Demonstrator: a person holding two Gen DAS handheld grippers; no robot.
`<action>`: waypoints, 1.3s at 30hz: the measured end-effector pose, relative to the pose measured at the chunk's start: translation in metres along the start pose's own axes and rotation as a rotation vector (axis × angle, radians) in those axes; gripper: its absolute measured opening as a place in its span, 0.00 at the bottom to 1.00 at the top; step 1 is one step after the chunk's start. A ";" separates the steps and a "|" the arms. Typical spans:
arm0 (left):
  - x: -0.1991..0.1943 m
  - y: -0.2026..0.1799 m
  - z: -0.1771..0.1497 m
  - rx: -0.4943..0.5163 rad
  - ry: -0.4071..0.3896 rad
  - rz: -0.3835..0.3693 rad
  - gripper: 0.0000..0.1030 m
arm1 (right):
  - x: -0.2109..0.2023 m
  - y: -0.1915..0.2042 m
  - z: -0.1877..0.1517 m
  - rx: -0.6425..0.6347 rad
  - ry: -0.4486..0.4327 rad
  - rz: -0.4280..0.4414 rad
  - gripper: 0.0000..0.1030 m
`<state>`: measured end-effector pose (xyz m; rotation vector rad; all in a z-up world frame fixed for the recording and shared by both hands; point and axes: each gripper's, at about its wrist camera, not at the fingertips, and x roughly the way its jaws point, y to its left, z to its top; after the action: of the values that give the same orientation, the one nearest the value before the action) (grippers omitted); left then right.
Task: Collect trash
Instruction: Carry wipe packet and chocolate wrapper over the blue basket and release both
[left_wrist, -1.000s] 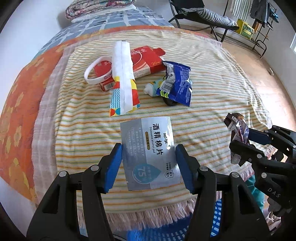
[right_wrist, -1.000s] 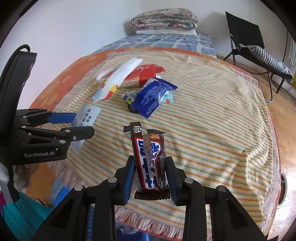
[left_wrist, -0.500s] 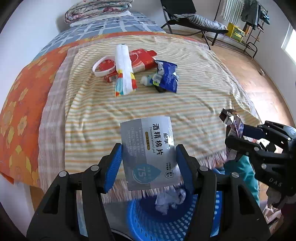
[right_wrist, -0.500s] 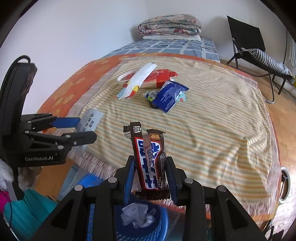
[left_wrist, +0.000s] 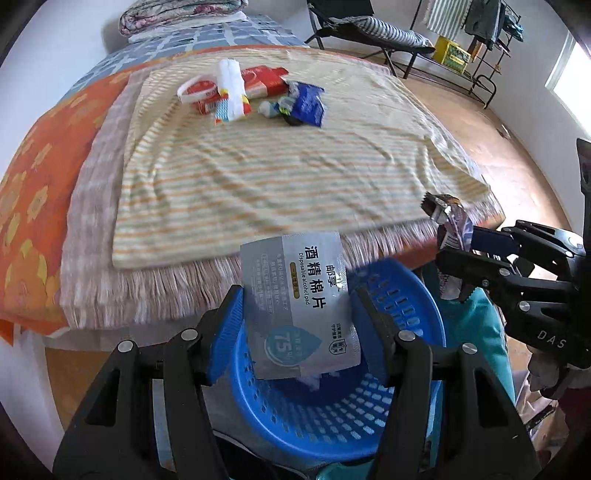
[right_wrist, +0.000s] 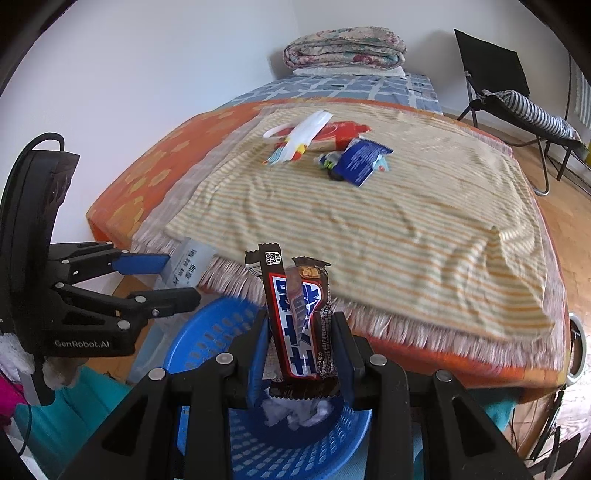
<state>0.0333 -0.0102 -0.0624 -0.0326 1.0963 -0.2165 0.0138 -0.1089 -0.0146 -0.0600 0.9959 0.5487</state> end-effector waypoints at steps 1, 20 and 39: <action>0.001 -0.002 -0.004 0.003 0.004 -0.002 0.59 | 0.000 0.002 -0.003 -0.001 0.002 0.000 0.33; 0.034 -0.017 -0.052 0.039 0.122 0.007 0.59 | 0.022 0.005 -0.061 0.073 0.097 0.025 0.34; 0.051 -0.023 -0.059 0.059 0.166 0.024 0.61 | 0.039 -0.003 -0.075 0.124 0.137 0.020 0.35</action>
<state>-0.0005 -0.0374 -0.1309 0.0523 1.2543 -0.2327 -0.0267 -0.1176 -0.0879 0.0230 1.1637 0.5046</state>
